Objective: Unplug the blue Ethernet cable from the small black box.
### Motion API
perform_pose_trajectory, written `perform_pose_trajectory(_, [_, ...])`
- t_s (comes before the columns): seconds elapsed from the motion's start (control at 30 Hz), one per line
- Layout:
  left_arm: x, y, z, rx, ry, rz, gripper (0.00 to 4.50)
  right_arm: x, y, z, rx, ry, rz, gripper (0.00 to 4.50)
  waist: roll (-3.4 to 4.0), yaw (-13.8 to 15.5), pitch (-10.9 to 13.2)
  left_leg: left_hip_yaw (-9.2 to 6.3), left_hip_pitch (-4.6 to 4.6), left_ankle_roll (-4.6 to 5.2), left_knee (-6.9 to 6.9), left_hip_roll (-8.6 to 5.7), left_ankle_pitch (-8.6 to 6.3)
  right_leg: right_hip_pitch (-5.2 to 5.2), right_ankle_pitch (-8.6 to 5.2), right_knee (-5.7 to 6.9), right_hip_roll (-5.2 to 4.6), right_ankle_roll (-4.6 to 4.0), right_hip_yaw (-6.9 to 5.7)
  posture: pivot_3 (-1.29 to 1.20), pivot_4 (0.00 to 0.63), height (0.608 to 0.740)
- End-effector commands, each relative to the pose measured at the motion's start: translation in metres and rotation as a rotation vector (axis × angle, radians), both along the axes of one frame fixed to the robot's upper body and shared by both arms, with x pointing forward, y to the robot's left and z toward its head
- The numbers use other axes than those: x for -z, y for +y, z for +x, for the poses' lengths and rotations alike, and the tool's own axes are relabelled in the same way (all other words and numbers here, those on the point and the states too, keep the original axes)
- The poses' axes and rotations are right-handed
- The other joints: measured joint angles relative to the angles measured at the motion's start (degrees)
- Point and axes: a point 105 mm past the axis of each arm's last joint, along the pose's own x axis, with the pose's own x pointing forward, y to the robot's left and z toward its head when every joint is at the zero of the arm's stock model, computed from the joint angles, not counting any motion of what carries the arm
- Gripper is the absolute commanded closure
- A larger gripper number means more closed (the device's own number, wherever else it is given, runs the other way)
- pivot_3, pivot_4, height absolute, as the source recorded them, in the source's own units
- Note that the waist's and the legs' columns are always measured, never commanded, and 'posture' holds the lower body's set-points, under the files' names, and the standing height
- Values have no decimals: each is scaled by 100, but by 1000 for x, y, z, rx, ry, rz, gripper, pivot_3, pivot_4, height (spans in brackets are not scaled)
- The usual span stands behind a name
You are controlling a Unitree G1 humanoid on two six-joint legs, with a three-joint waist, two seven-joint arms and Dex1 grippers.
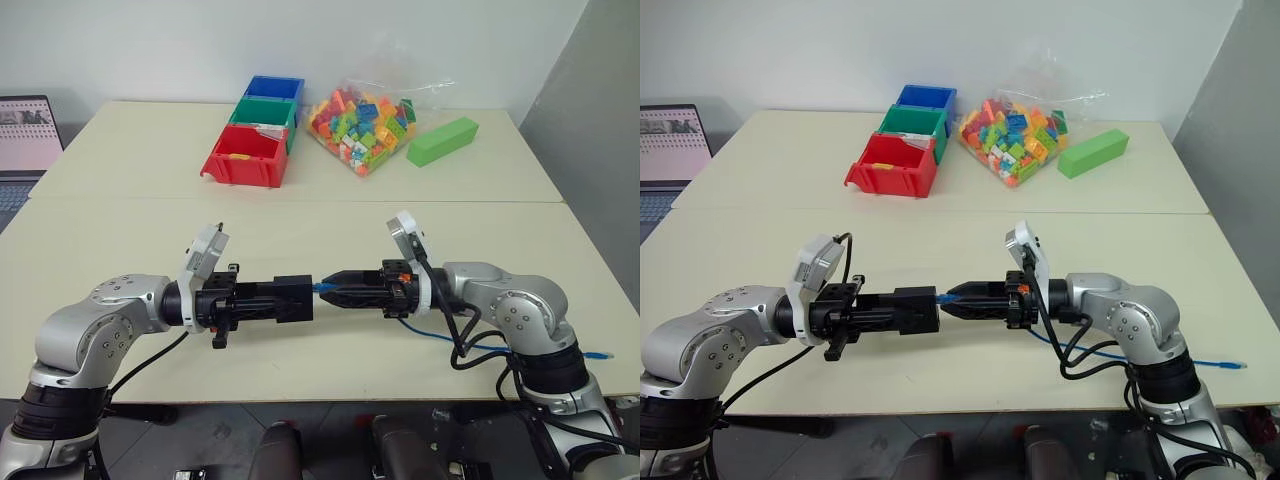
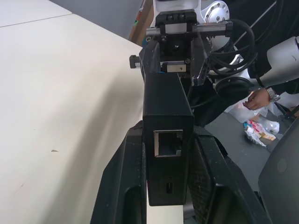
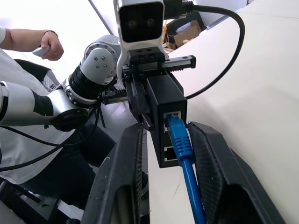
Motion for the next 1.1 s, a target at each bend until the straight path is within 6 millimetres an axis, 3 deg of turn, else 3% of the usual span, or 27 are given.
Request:
perform_pose_trajectory(0.03, [-8, -2, -3, 21, -42, -8, 3713, -5, 2, -3, -7, -22, 26, 2942, 0, -1, 0, -1, 0, 0, 0, 0, 0, 0, 0, 0, 0, 0, 0, 0, 150, 740])
perform_pose_trajectory(0.7, [-6, -2, -3, 22, -41, -10, 3713, -5, 8, 1, -8, -11, 31, 2942, 0, -2, 0, -1, 0, 0, -1, 0, 0, 0, 0, -1, 0, 0, -1, 0, 150, 740])
perform_pose_trajectory(0.83, [-5, -1, -3, 22, -39, -7, 3713, -5, 8, 1, -14, -10, 32, 3622, 0, -2, 0, 0, -1, 0, -1, 0, 0, 0, 0, -2, 0, 0, 0, 0, 150, 740])
perform_pose_trajectory(0.93, [-5, 0, -3, 21, -38, -4, 3713, -5, 8, 0, -25, -6, 30, 4391, 0, -2, 1, -1, 0, 0, -1, 0, 0, 0, 0, -2, 0, 0, 0, 0, 150, 740])
perform_pose_trajectory(1.1, [-4, 0, -4, 22, -36, -1, 3713, -5, 6, -1, -45, -3, 22, 4440, 0, -3, 1, 0, 0, 0, -1, 0, 0, 0, 0, -2, 0, 0, 0, 0, 150, 740])
